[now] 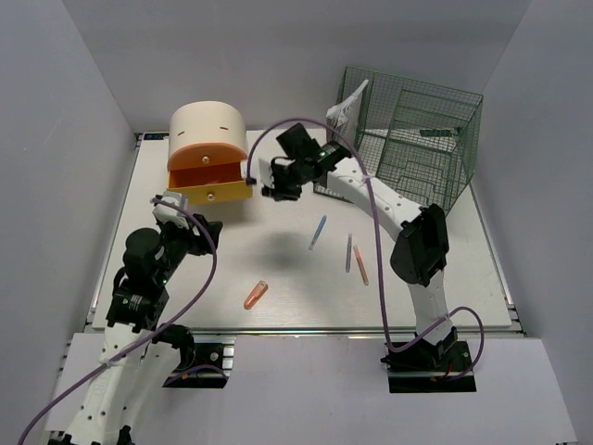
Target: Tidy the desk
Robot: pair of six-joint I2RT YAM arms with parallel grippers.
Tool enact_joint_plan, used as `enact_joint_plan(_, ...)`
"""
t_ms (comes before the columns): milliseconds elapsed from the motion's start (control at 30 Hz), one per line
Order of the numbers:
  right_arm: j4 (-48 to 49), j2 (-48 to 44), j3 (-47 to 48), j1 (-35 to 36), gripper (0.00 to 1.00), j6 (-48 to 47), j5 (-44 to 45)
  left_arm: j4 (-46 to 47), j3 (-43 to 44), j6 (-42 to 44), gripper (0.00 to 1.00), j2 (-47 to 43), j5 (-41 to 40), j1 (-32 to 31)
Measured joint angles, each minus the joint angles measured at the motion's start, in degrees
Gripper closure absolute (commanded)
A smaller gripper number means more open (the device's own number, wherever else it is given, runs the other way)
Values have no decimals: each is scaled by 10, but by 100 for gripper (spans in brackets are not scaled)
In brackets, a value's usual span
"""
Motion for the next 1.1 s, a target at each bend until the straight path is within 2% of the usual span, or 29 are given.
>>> enact_joint_plan(167, 49, -18, 81, -7, 100, 115, -11, 10, -2, -2, 27, -39, -19, 0)
enact_joint_plan(333, 137, -4, 145, 6, 100, 172, -11, 17, -11, -5, 26, -62, -38, 0)
enact_joint_plan(533, 240, 22, 147, 21, 100, 214, -10, 16, -12, -7, 26, -62, -46, -1)
enact_joint_plan(800, 308, 95, 147, 32, 100, 252, 14, 17, -15, -7, 26, -62, -46, -1)
enact_joint_plan(933, 325, 125, 147, 35, 83, 261, 32, 16, -15, -7, 25, -58, -46, -1)
enact_joint_plan(967, 325, 129, 147, 35, 70, 261, 35, 17, -15, -7, 25, -58, -46, -1)
enact_joint_plan(1067, 325, 132, 147, 35, 55, 262, 40, 17, -16, -7, 24, -58, -45, -1)
enact_joint_plan(1100, 327, 132, 147, 35, 53, 264, 41, 17, -16, -7, 25, -58, -43, -1)
